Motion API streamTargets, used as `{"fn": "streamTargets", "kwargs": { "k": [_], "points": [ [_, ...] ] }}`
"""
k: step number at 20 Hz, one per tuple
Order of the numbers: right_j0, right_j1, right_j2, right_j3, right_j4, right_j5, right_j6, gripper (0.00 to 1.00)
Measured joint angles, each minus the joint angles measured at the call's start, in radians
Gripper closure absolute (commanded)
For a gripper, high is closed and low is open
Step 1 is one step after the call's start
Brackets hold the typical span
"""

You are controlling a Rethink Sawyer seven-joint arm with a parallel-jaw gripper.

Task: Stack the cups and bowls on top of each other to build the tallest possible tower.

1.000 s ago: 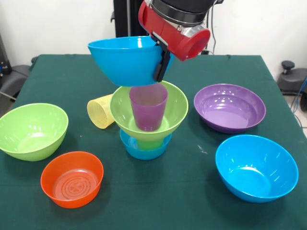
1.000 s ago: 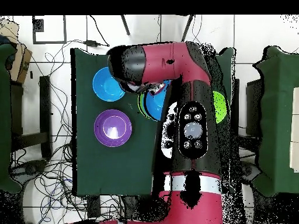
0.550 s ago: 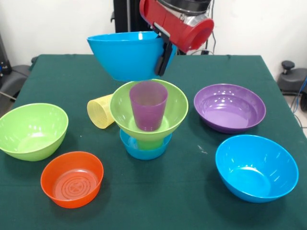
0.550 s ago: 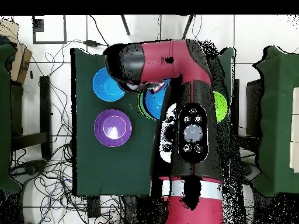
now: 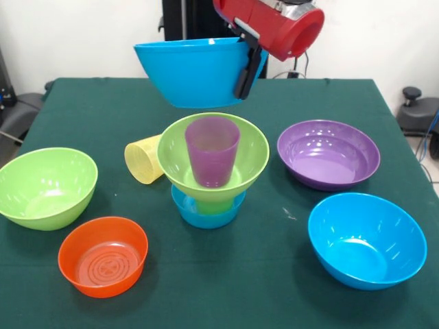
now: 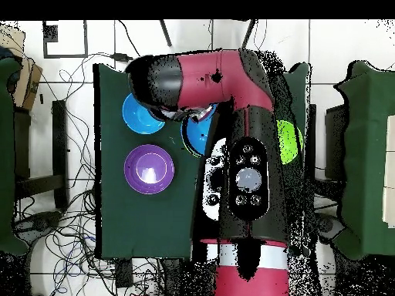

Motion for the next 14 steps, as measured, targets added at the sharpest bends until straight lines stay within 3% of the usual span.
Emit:
{"fn": "streamTargets", "kwargs": {
  "k": [14],
  "points": [
    [0.013, 0.006, 0.000, 0.000, 0.000, 0.000, 0.000, 1.00]
  ]
}}
